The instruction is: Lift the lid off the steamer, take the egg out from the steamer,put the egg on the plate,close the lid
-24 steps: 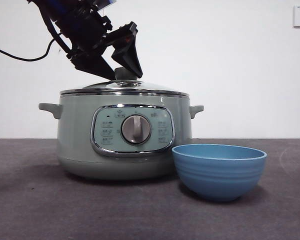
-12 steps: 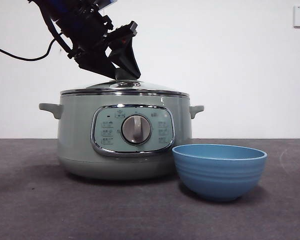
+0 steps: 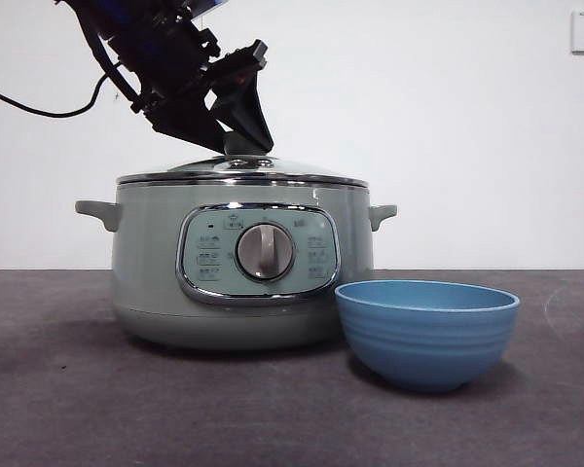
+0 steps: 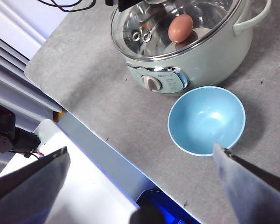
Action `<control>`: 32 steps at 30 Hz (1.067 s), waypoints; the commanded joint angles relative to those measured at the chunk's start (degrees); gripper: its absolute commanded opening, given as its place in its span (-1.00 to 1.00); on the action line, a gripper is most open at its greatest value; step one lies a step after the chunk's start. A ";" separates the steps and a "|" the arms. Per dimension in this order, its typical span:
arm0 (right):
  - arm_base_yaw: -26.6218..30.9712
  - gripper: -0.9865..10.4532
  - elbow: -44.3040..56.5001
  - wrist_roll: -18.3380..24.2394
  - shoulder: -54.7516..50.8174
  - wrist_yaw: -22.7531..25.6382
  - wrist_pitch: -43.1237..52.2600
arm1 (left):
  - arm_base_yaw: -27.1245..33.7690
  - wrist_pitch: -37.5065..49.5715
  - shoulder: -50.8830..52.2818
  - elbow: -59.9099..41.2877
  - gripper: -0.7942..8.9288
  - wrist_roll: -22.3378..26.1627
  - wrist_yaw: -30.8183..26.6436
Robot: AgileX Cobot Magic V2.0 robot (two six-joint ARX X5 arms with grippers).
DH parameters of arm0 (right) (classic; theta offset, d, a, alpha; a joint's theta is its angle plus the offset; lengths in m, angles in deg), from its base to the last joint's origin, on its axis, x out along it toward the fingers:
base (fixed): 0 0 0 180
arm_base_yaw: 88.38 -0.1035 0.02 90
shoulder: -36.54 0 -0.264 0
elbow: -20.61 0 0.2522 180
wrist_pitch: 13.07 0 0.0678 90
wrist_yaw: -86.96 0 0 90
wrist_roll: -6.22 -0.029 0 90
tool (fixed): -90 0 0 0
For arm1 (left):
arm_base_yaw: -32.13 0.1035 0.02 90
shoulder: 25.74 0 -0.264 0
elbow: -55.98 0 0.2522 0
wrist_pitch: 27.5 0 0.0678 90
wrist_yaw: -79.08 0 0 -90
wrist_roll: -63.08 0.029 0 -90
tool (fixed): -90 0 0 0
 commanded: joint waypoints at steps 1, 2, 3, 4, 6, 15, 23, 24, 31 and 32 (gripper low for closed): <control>-0.09 0.17 -0.13 -0.13 -0.02 -0.04 0.28 | -0.11 0.55 2.56 1.62 -0.85 -0.22 0.02; -0.09 0.17 -0.13 -0.13 -0.02 -0.04 0.35 | -0.11 -0.22 2.80 2.45 -0.85 -0.22 0.00; -0.09 0.17 -0.13 -0.13 -0.02 -0.04 0.37 | -0.11 -1.05 3.13 3.30 -0.85 -0.22 0.00; -0.09 0.16 -0.13 -0.15 -0.02 -0.07 0.42 | -0.11 -1.62 3.26 4.02 -0.85 -0.22 0.00; -0.09 0.17 -0.13 -0.13 -0.02 -0.04 0.46 | -0.11 -3.45 3.54 5.97 -0.85 -0.20 0.00; -0.09 0.16 -0.13 -1.90 0.74 -0.07 3.80 | -0.11 -15.21 8.50 14.10 -0.85 -0.09 0.09; -0.22 0.16 -0.13 -5.33 3.98 -0.13 10.12 | 0.07 -22.29 21.55 14.40 -0.85 -0.15 -2.99; -0.26 0.16 -0.13 -5.90 4.55 -0.13 11.32 | 0.04 -23.74 23.41 14.38 -0.85 -0.15 -3.45; -3.69 0.16 -0.20 -10.78 9.49 0.39 20.20 | 0.04 -31.52 34.27 14.40 -0.85 -0.55 -7.50; -4.83 0.16 -0.22 -11.45 10.40 1.55 21.51 | 0.04 -32.81 35.71 14.38 -0.85 -0.90 -8.17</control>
